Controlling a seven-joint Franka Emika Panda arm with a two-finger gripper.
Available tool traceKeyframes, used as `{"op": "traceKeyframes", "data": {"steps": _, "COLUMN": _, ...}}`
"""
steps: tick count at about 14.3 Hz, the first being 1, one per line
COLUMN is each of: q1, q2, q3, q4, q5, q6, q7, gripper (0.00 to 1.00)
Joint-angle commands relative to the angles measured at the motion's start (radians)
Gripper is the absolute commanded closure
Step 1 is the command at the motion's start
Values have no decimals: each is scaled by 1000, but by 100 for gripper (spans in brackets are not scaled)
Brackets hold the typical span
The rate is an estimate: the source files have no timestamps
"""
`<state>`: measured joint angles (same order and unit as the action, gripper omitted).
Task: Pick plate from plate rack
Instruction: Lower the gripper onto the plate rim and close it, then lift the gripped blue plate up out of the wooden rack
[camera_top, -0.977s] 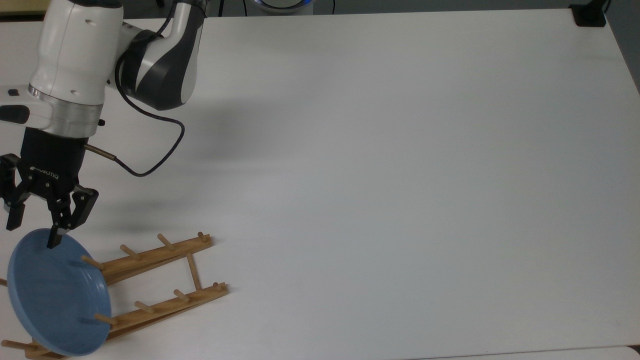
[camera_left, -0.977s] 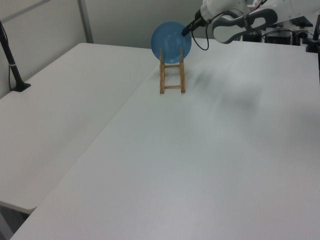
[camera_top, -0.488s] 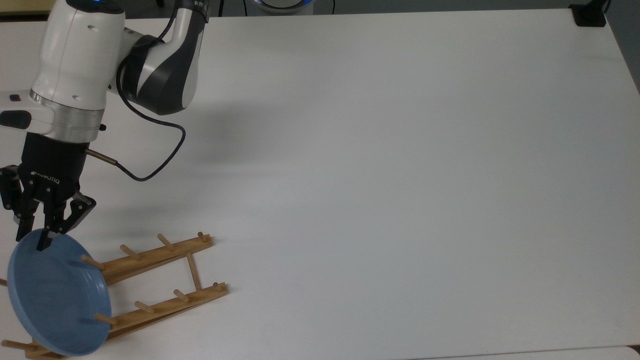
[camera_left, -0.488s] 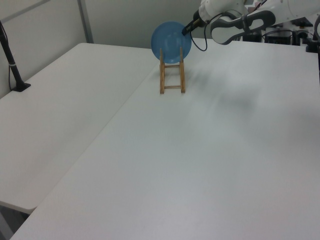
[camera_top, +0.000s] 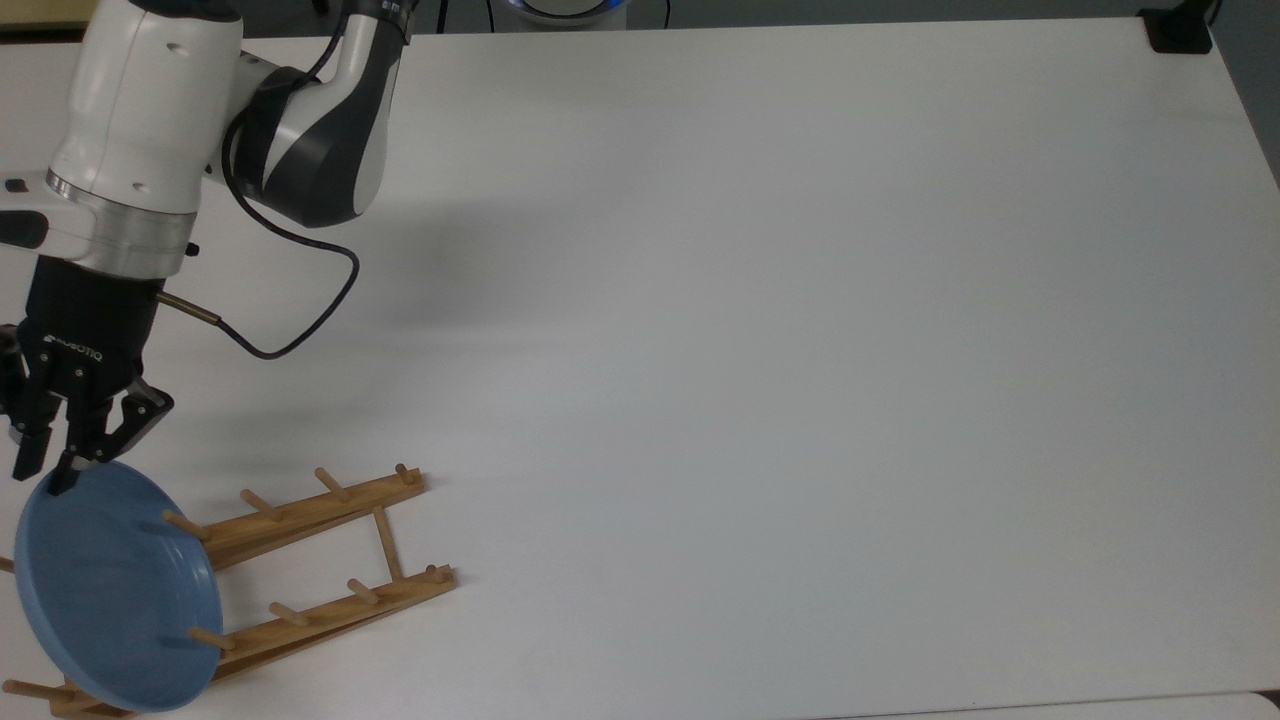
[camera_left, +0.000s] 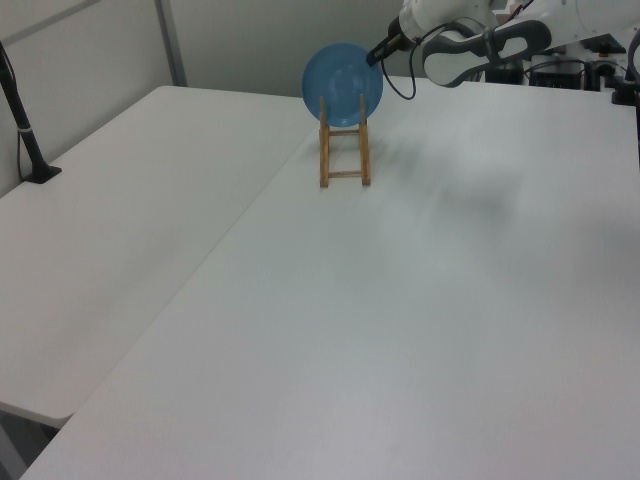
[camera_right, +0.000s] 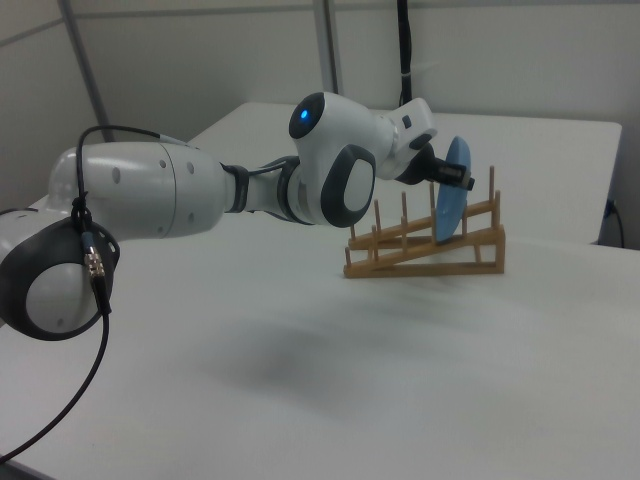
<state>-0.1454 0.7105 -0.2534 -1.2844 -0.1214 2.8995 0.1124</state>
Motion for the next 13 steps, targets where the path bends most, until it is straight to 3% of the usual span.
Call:
{"op": "traceKeyframes", "data": {"steps": 1, "q1": 13, "q2": 4, "q3": -30, "q4": 11, "q5": -15, "q6": 35, "q7": -16, "gripper": 76}}
{"op": "traceKeyframes", "data": {"steps": 8, "q1": 21, "q2": -2, "q3": -43, "q4": 11, "q5": -20, "q6": 35, "q7": -48, "gripper": 99}}
{"op": "traceKeyframes", "data": {"steps": 13, "q1": 27, "q2": -12, "q3": -44, "q4": 10, "q5": -27, "q6": 35, "q7": -48, "gripper": 99}}
